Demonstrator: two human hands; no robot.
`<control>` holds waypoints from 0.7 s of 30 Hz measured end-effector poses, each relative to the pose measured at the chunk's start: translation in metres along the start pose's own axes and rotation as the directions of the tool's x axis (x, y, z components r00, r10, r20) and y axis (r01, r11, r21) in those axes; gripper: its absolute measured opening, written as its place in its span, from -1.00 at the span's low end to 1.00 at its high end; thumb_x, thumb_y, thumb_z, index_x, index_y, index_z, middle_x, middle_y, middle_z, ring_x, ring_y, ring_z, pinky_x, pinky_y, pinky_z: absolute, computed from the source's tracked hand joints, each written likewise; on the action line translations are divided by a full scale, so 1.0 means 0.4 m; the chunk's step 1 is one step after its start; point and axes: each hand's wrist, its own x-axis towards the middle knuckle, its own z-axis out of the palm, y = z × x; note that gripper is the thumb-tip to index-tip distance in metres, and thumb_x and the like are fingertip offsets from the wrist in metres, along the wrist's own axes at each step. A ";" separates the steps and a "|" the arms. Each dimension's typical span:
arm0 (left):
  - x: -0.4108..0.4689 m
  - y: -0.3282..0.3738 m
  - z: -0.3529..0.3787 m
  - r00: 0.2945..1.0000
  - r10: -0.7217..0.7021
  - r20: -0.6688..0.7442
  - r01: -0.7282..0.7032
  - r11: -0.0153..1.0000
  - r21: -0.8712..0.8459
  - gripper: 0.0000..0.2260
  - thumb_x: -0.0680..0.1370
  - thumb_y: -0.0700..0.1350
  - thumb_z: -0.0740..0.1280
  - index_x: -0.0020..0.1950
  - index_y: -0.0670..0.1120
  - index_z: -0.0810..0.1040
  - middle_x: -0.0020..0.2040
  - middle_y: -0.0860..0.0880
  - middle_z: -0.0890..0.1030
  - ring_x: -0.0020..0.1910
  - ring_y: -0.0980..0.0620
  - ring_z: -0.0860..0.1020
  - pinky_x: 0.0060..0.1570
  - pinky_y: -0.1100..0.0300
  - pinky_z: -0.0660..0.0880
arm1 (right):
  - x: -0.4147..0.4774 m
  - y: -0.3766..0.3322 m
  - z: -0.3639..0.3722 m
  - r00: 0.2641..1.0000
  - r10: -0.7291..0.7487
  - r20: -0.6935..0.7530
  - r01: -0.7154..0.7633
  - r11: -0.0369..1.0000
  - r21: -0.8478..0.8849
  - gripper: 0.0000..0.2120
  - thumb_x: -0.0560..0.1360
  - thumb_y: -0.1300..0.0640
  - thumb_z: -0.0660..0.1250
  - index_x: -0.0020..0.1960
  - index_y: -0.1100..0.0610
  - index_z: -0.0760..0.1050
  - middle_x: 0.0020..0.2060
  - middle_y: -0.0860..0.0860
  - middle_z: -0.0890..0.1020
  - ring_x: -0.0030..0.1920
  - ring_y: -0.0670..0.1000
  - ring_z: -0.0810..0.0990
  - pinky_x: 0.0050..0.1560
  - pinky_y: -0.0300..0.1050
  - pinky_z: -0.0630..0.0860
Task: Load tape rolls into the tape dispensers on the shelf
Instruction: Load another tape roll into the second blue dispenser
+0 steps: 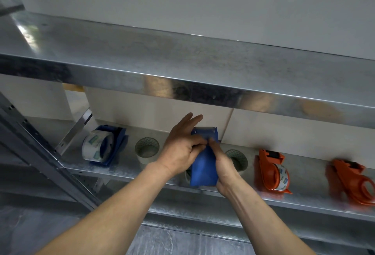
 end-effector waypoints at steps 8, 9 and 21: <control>-0.040 0.023 -0.014 0.679 -0.734 -0.018 0.550 0.524 -0.650 -0.57 0.38 0.01 0.45 0.23 0.00 0.54 0.25 0.10 0.56 0.23 0.09 0.51 0.19 0.15 0.45 | -0.013 -0.021 -0.012 0.995 0.088 0.052 -0.095 0.984 0.153 -0.56 0.51 -0.18 0.34 0.14 0.17 0.61 -0.06 0.18 0.74 -0.09 0.18 0.70 0.07 0.13 0.62; -0.043 0.016 -0.015 0.626 -0.763 0.160 0.631 0.376 -0.678 -0.51 0.36 -0.01 0.46 0.28 -0.06 0.53 0.23 -0.02 0.59 0.17 0.01 0.55 0.11 0.13 0.48 | -0.016 -0.022 -0.012 0.990 0.103 0.098 -0.122 0.970 0.209 -0.52 0.51 -0.18 0.33 0.19 0.20 0.59 -0.03 0.18 0.73 -0.10 0.16 0.70 0.01 0.07 0.61; -0.102 -0.017 -0.042 0.537 -0.630 0.562 0.691 -0.054 -0.721 -0.83 0.51 -0.27 0.37 0.09 -0.18 0.60 -0.08 -0.20 0.66 -0.26 -0.12 0.64 -0.29 0.08 0.61 | 0.017 -0.027 0.023 0.993 0.098 0.060 -0.110 0.963 0.247 -0.56 0.55 -0.18 0.26 0.22 0.09 0.62 0.08 0.10 0.71 0.03 0.14 0.68 0.17 0.13 0.57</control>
